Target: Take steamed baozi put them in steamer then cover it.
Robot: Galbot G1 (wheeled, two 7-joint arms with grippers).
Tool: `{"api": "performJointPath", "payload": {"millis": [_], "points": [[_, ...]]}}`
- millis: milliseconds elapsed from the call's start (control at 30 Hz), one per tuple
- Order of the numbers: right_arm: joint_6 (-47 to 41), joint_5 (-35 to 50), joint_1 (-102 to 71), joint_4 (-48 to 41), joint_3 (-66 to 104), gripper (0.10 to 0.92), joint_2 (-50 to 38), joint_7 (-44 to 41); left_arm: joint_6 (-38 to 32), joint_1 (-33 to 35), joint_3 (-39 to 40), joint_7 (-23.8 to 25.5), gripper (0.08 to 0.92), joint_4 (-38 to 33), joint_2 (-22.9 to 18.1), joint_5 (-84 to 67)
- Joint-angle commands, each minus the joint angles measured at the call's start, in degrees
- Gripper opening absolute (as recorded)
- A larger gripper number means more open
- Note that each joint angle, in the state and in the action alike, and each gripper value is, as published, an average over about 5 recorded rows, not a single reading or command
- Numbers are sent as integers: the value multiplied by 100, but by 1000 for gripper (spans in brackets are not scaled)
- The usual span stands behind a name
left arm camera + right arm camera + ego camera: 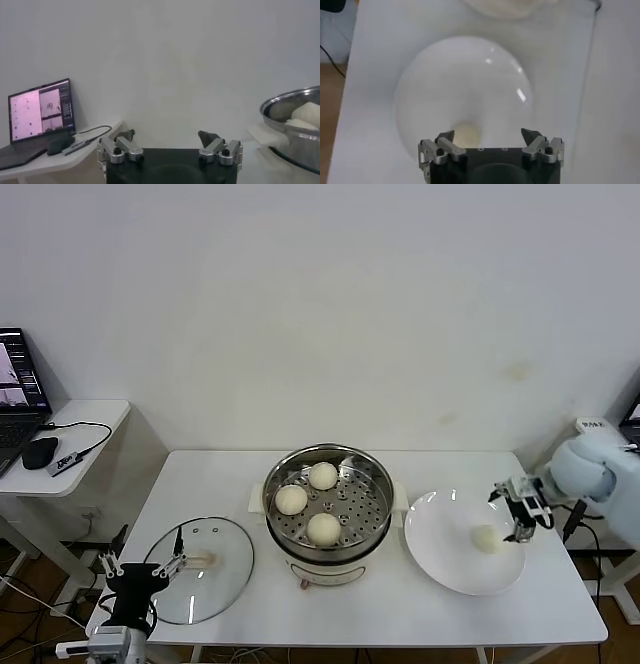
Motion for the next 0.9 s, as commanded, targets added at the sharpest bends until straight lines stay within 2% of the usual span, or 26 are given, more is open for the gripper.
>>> {"api": "performJointPath", "payload": {"millis": [33, 500, 900], "points": [[28, -586, -1145, -637, 847, 823, 298, 138, 4, 22, 4, 2, 823, 1, -4, 24], [233, -1004, -1174, -1488, 875, 823, 1089, 290, 17, 24, -88, 2, 823, 40, -21, 20], [208, -1262, -1231, -1646, 946, 822, 1335, 317, 9, 49, -149, 3, 823, 64, -28, -7]]}}
